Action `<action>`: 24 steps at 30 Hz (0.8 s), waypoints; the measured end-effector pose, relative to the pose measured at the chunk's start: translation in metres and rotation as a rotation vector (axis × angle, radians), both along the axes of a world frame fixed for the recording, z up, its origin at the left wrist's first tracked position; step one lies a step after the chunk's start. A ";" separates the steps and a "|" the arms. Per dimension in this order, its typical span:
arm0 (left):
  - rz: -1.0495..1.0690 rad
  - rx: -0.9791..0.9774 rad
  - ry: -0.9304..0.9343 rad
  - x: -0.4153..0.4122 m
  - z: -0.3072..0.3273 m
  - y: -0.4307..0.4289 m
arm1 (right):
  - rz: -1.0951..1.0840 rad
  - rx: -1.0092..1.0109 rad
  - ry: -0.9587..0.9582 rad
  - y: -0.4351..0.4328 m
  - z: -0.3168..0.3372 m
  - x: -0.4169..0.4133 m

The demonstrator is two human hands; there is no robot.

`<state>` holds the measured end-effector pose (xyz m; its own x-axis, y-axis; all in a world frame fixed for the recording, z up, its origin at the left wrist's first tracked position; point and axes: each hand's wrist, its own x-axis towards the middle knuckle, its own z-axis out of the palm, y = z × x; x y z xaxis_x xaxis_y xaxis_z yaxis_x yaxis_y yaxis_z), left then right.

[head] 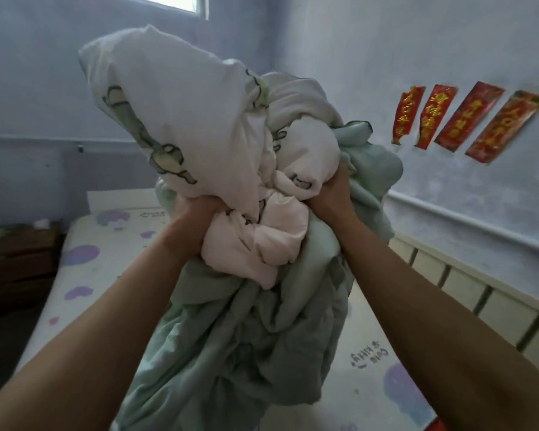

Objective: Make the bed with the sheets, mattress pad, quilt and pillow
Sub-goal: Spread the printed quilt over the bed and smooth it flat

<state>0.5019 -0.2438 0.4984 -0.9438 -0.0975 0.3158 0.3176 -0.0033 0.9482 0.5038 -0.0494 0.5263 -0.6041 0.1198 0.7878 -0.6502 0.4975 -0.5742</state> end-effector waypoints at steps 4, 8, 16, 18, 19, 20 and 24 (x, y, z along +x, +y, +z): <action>0.074 -0.058 -0.095 -0.053 -0.005 -0.008 | 0.074 0.050 -0.069 -0.002 -0.003 -0.064; 0.149 -0.057 -0.143 -0.097 -0.019 -0.002 | 0.104 0.014 0.026 0.006 -0.013 -0.123; 0.403 -0.007 -0.264 -0.199 -0.057 0.031 | 0.297 0.081 -0.058 0.038 -0.056 -0.278; 0.455 -0.015 -0.318 -0.223 -0.069 0.040 | 0.324 0.116 -0.131 0.053 -0.074 -0.316; 0.485 -0.018 -0.306 -0.236 -0.078 0.043 | 0.338 0.143 -0.165 0.062 -0.086 -0.337; 0.526 -0.045 -0.282 -0.247 -0.088 0.047 | 0.344 0.176 -0.203 0.070 -0.098 -0.356; 0.564 -0.116 -0.348 -0.285 -0.156 0.060 | 0.296 0.264 -0.450 0.094 -0.169 -0.415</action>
